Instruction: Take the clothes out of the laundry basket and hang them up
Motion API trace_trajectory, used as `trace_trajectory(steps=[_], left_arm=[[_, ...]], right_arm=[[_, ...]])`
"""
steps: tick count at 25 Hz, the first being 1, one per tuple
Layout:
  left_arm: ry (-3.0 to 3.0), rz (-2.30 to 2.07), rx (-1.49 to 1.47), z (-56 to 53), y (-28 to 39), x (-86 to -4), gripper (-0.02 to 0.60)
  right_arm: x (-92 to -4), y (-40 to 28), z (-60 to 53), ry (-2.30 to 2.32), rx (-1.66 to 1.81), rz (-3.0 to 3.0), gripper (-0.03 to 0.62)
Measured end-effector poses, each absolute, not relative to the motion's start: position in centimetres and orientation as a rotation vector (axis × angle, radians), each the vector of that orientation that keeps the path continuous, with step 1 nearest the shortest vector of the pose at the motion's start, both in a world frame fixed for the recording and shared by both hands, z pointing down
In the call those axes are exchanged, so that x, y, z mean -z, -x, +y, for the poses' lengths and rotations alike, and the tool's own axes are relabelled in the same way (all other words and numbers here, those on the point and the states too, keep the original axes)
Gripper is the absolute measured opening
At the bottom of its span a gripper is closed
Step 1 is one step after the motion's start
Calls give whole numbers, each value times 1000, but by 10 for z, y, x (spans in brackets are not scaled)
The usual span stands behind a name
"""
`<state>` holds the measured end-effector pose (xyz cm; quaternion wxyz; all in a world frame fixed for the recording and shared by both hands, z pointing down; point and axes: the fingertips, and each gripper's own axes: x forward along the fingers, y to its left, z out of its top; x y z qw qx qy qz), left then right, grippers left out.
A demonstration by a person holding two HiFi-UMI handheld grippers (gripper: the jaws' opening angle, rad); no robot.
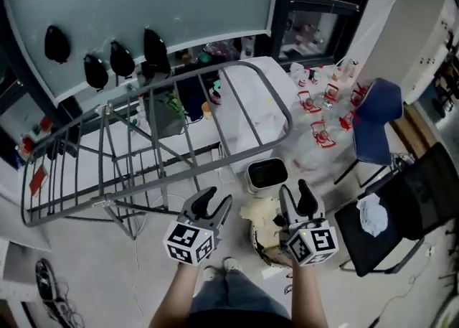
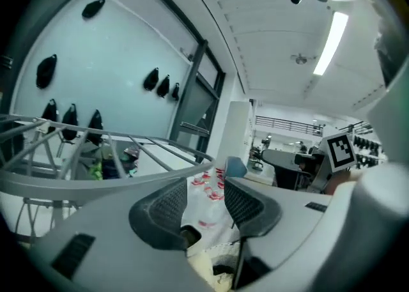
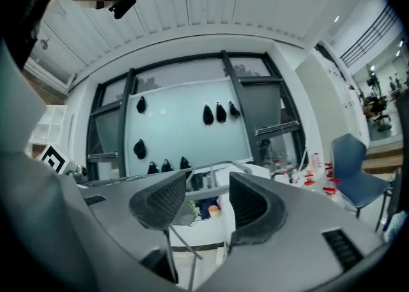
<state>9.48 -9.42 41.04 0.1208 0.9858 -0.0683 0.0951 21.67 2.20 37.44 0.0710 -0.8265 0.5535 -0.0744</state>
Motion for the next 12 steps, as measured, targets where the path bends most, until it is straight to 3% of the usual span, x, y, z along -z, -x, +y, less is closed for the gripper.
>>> trace_trajectory(steps=[6, 12], left_arm=[[-2862, 99, -383, -23, -173, -440, 176], [-2841, 219, -499, 5, -206, -480, 176]], right_arm=[[-410, -271, 127, 2665, 307, 1345, 196], [-456, -290, 158, 2709, 417, 1211, 196]])
